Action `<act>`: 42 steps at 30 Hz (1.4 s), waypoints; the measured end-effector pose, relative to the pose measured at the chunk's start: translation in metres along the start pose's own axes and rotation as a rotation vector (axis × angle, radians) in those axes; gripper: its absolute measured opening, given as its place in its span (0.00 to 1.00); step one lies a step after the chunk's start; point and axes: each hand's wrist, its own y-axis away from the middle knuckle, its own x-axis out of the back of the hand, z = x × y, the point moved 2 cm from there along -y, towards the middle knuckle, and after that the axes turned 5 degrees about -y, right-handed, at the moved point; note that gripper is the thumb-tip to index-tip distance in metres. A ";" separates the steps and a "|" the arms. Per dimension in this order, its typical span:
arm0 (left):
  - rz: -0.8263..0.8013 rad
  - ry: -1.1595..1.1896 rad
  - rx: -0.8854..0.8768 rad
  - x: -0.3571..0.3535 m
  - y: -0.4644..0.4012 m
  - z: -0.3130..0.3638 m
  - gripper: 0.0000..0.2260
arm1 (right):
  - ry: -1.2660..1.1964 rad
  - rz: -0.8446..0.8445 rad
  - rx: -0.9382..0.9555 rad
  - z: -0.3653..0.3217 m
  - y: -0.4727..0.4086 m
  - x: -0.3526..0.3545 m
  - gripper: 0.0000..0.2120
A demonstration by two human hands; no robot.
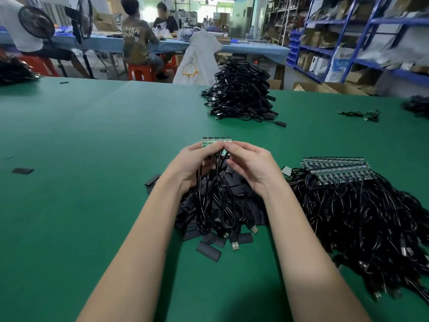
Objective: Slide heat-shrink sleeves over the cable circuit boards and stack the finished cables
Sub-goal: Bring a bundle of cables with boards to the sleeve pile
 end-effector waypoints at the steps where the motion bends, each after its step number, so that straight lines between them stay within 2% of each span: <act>1: -0.002 0.020 0.010 -0.001 0.000 -0.001 0.03 | -0.039 -0.005 -0.028 0.002 0.000 0.000 0.06; 6: 0.026 -0.049 0.069 0.002 0.000 -0.005 0.09 | -0.175 -0.019 -0.126 0.014 -0.004 -0.002 0.10; 9: 0.029 -0.082 0.119 0.001 0.002 -0.003 0.11 | -0.235 -0.020 -0.174 0.019 -0.007 -0.004 0.05; 11: 0.030 -0.083 0.150 0.000 0.003 -0.002 0.10 | -0.279 -0.026 -0.212 0.020 -0.006 -0.005 0.01; 12: 0.028 -0.077 0.165 0.000 0.003 -0.002 0.08 | -0.294 -0.032 -0.227 0.019 -0.006 -0.005 0.02; 15: 0.006 -0.006 0.199 -0.001 0.005 0.000 0.04 | -0.313 -0.043 -0.256 0.019 -0.003 -0.006 0.07; 20: -0.065 0.145 0.226 -0.002 0.009 0.002 0.17 | -0.355 -0.024 -0.277 0.014 0.002 -0.010 0.03; 24: -0.060 0.241 0.214 -0.003 0.013 0.008 0.13 | -0.425 -0.031 -0.276 0.010 0.006 -0.013 0.07; 27: 0.009 0.096 0.163 0.006 0.017 0.011 0.03 | -0.297 -0.062 -0.248 0.000 0.011 -0.008 0.12; 30: 0.080 -0.023 0.164 0.027 0.022 0.015 0.03 | -0.087 -0.124 -0.192 -0.017 0.016 0.001 0.13; 32: 0.095 0.051 0.151 0.035 0.026 0.022 0.04 | -0.015 -0.174 -0.153 -0.026 0.018 0.006 0.11; 34: 0.095 0.172 0.114 0.035 0.030 0.030 0.06 | -0.019 -0.215 -0.119 -0.032 0.020 0.008 0.07; 37: 0.056 0.206 0.071 0.024 0.034 0.041 0.04 | -0.096 -0.261 -0.106 -0.036 0.023 0.006 0.03; 42: 0.024 0.190 0.006 0.010 0.036 0.053 0.06 | -0.090 -0.177 -0.086 -0.030 0.023 -0.003 0.02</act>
